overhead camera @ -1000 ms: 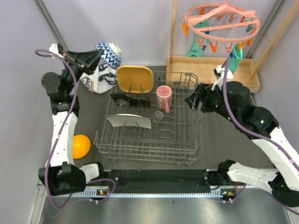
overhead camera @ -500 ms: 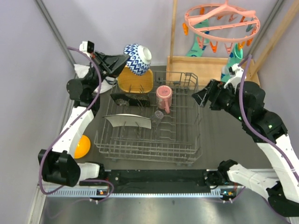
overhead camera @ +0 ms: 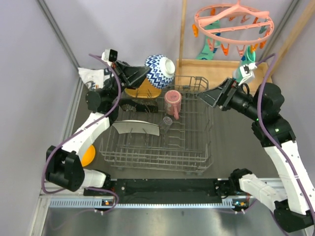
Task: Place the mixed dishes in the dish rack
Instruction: Pass the bowl from the left arm to the right
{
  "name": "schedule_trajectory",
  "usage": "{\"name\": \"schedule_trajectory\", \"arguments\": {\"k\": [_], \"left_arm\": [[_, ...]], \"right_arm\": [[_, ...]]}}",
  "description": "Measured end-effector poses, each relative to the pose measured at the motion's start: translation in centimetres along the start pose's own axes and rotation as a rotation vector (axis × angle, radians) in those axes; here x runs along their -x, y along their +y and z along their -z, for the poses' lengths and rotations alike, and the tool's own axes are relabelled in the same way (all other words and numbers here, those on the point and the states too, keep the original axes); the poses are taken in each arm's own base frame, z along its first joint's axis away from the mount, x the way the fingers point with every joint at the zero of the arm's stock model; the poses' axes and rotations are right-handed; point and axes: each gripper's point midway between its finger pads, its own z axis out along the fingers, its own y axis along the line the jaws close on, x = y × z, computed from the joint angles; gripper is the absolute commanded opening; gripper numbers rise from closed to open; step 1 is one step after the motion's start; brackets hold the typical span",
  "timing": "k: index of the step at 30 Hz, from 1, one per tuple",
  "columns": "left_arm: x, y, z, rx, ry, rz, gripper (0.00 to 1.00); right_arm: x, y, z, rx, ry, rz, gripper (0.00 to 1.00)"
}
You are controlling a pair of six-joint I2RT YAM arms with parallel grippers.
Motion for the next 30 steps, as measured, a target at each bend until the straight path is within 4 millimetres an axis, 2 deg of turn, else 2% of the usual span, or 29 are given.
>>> {"name": "schedule_trajectory", "arguments": {"k": [6, 14, 19, 25, 30], "left_arm": [[-0.9, -0.5, -0.4, -0.032, 0.012, 0.012, 0.0], [-2.1, -0.3, -0.8, -0.049, 0.014, 0.05, 0.0], [-3.4, 0.1, -1.5, -0.062, 0.031, 0.084, 0.0], [-4.8, 2.6, -2.4, -0.041, 0.043, 0.15, 0.0], [-5.0, 2.2, -3.7, -0.073, 0.047, 0.147, 0.0]], "right_arm": [[1.2, 2.9, -0.6, 0.207, -0.028, -0.091, 0.95], [2.3, 4.5, -2.6, 0.427, -0.04, -0.296, 0.96], [4.0, 6.1, -2.9, 0.55, -0.056, -0.377, 0.97], [4.9, 7.3, -2.4, 0.623, -0.064, -0.41, 0.97], [5.3, 7.1, -2.3, 0.628, -0.082, -0.424, 0.97]]}}
